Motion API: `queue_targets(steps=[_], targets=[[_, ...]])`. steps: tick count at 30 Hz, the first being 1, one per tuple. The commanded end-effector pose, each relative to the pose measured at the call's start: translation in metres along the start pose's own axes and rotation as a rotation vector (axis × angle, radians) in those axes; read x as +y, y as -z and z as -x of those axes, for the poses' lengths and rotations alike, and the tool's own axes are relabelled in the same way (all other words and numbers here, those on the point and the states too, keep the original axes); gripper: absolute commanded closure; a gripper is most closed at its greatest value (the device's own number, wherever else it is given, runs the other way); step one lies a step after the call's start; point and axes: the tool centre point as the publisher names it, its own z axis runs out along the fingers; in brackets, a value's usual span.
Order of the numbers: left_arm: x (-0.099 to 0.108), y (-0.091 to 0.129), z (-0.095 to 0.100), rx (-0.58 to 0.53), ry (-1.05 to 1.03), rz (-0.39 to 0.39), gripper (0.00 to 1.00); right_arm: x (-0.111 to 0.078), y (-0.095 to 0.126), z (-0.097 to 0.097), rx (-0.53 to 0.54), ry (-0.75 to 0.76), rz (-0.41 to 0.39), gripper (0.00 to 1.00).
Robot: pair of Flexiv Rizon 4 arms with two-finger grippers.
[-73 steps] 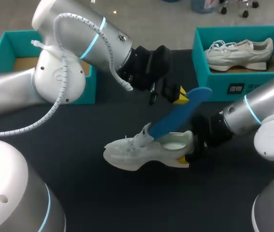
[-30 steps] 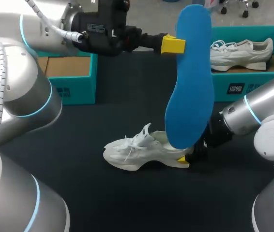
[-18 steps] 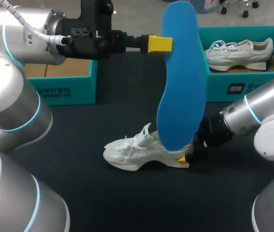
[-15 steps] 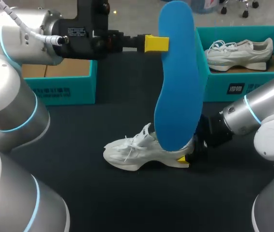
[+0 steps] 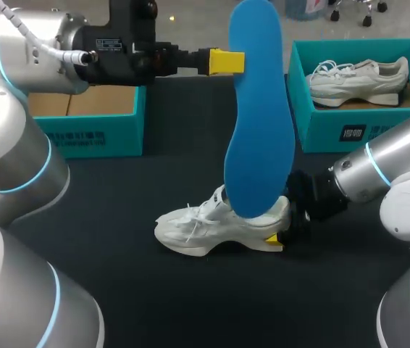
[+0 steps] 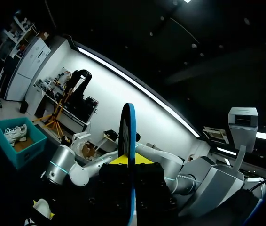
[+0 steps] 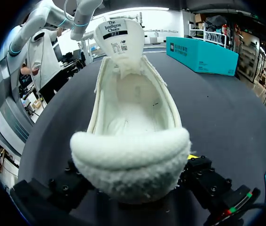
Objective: Take the shoe out of the shoebox, open the shoe tongue, remove and reinsert the insole, then place the shoe into the shoebox
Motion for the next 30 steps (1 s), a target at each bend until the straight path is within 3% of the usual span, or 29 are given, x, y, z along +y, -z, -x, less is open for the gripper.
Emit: queue_targets(steps=[1, 19, 21, 26, 28, 30], targets=[[-0.0015, -0.0014, 0.001, 0.001, 0.0, 0.002, 1.0, -0.0022, -0.0046, -0.0006, -0.001, 0.0, -0.002, 1.0], [-0.0015, -0.0014, 0.001, 0.001, 0.0, 0.002, 1.0, -0.0022, -0.0046, -0.0006, -0.001, 0.0, -0.002, 1.0], [-0.0015, -0.0014, 0.001, 0.001, 0.0, 0.002, 1.0, -0.0022, -0.0046, -0.0006, -0.001, 0.0, -0.002, 0.84], [-0.0015, -0.0014, 0.001, 0.001, 0.0, 0.002, 1.0, -0.0022, -0.0046, -0.0006, -0.001, 0.0, -0.002, 0.8], [-0.0015, -0.0014, 0.001, 0.001, 0.0, 0.002, 1.0, -0.0022, -0.0046, -0.0006, -0.001, 0.0, -0.002, 0.66], [-0.0015, -0.0014, 0.001, 0.001, 0.0, 0.002, 1.0, -0.0022, -0.0046, -0.0006, -0.001, 0.0, -0.002, 0.6]])
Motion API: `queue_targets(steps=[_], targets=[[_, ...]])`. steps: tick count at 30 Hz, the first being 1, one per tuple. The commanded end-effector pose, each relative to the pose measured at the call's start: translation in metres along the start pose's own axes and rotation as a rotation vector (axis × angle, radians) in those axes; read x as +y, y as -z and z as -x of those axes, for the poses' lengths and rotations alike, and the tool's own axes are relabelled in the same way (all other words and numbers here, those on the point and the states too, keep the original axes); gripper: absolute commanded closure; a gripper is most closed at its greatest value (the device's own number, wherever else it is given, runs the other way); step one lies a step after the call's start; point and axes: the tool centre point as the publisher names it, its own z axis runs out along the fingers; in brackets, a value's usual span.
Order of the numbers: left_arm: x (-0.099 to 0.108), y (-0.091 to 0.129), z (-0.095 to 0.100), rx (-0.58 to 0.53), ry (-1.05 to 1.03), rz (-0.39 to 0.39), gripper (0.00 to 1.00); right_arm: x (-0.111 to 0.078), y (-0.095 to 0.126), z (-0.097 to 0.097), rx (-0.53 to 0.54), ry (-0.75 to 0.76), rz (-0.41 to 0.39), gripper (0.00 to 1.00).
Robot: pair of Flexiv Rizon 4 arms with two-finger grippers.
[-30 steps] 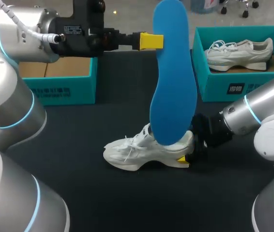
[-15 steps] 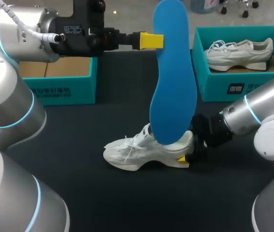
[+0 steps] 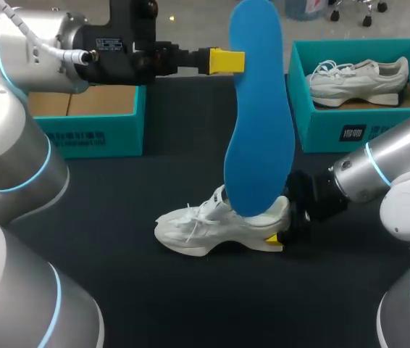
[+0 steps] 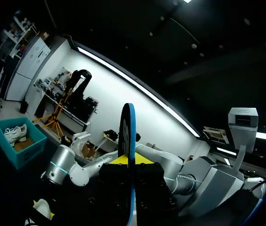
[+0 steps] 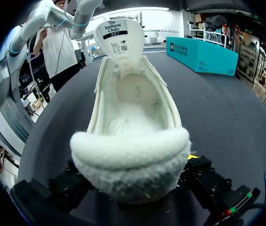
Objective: Take the shoe out of the shoebox, open the shoe tongue, remove and reinsert the insole, then place the shoe into the shoebox
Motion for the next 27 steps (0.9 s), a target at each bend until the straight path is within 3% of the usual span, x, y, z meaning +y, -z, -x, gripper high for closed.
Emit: queue_targets(steps=[1, 3, 8, 21, 27], targets=[[-0.001, -0.001, 0.001, 0.0, 0.0, 0.002, 1.0, -0.002, -0.005, -0.001, -0.001, 0.0, -0.002, 0.53], [-0.001, -0.001, 0.001, 0.0, 0.0, 0.002, 1.0, -0.002, -0.005, -0.001, -0.001, 0.0, -0.002, 0.0], [-0.001, -0.001, 0.001, 0.0, 0.0, 0.002, 1.0, -0.002, -0.005, -0.001, -0.001, 0.0, -0.002, 0.0], [-0.001, -0.001, 0.001, 0.0, 0.0, 0.002, 1.0, -0.004, 0.028, -0.003, -0.062, -0.019, -0.109, 0.0], [-0.001, -0.001, 0.001, 0.0, 0.0, 0.002, 1.0, 0.004, 0.044, -0.002, -0.105, -0.027, -0.244, 0.0]])
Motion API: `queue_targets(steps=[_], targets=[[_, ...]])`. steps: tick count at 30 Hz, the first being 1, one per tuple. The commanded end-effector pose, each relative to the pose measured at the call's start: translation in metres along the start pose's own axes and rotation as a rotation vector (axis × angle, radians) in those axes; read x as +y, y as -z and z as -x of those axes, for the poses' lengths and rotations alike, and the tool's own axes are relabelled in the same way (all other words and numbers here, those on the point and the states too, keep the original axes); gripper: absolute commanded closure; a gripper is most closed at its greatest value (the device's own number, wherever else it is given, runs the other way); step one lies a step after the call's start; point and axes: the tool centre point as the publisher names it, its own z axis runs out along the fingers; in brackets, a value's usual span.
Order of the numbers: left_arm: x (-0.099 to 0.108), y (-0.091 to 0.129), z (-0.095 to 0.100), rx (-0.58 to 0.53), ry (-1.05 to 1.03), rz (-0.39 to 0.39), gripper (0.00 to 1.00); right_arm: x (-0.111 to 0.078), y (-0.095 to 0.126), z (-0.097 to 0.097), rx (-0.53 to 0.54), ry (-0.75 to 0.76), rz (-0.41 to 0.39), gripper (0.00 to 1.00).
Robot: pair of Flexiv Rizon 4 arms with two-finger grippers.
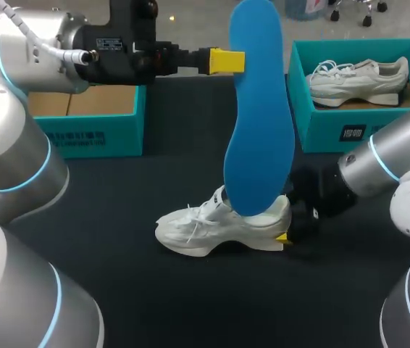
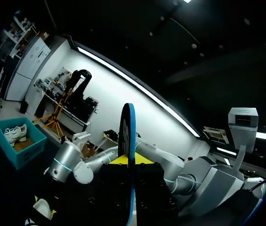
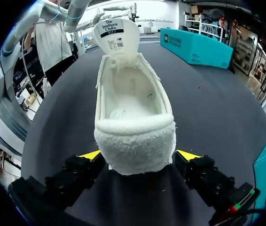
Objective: Take the shoe out of the shoebox, open the shoe tongue, remove and reinsert the insole, then place the shoe into the shoebox
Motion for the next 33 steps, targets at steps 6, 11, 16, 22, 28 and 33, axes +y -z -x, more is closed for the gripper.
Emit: queue_targets(steps=[6, 11, 16, 22, 28, 33], targets=[[-0.001, -0.001, 0.0, 0.0, 0.0, 0.001, 1.0, 0.024, 0.033, -0.008, -0.135, -0.027, -0.28, 0.0], [-0.001, -0.001, 0.0, 0.0, 0.0, 0.001, 1.0, 0.033, 0.038, -0.013, -0.186, -0.062, -0.397, 0.0], [-0.001, -0.001, 0.0, 0.0, 0.0, 0.001, 1.0, 0.037, 0.039, -0.016, -0.185, -0.049, -0.439, 0.0], [-0.001, -0.001, 0.0, 0.0, 0.0, 0.001, 1.0, 0.041, 0.041, -0.018, -0.202, -0.029, -0.468, 0.0], [-0.001, -0.001, 0.0, 0.0, 0.0, 0.001, 1.0, 0.048, 0.042, -0.02, -0.203, -0.013, -0.546, 0.0], [-0.001, -0.001, 0.0, 0.0, 0.0, 0.001, 1.0, 0.057, 0.046, -0.023, -0.201, -0.014, -0.615, 0.0]])
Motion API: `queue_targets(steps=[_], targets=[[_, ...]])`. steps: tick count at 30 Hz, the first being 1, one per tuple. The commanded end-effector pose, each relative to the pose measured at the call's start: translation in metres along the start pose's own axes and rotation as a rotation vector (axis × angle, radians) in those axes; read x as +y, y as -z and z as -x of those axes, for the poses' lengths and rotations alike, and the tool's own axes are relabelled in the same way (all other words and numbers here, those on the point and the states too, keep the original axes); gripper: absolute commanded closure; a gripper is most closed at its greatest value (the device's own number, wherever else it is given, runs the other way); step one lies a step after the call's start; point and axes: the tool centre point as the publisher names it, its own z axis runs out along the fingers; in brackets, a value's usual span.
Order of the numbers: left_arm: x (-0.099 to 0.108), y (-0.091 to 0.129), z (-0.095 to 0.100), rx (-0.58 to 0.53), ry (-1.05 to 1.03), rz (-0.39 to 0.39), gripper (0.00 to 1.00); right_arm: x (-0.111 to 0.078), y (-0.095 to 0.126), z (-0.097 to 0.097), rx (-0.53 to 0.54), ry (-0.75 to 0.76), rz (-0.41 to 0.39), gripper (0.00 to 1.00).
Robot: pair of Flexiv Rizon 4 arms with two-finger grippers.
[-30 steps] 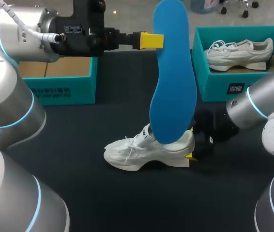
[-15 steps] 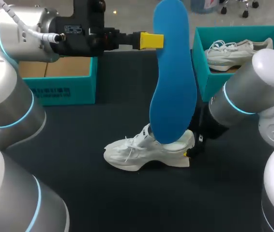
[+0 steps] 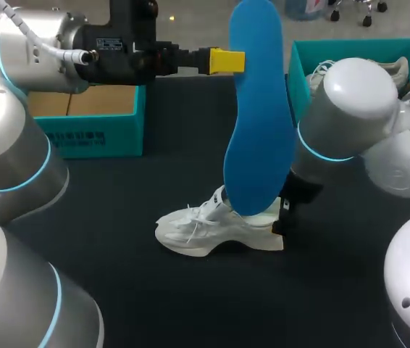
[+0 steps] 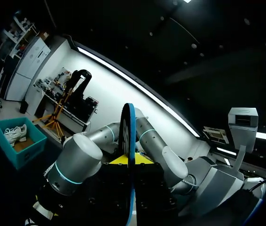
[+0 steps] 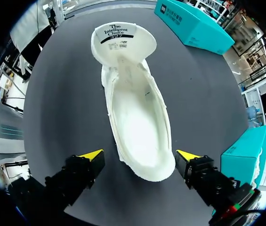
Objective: Take the shoe out of the shoebox, open the shoe tongue, remove and reinsert the insole, then place the shoe into the shoebox
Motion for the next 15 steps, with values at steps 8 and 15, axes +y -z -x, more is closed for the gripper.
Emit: queue_targets(steps=[8, 15], targets=[[-0.001, -0.001, 0.0, 0.001, 0.0, 0.001, 1.0, 0.01, 0.012, -0.004, 0.016, 0.029, -0.161, 0.0], [-0.001, -0.001, 0.0, 0.001, 0.0, 0.001, 1.0, 0.008, 0.002, 0.002, 0.024, 0.068, -0.147, 0.0]])
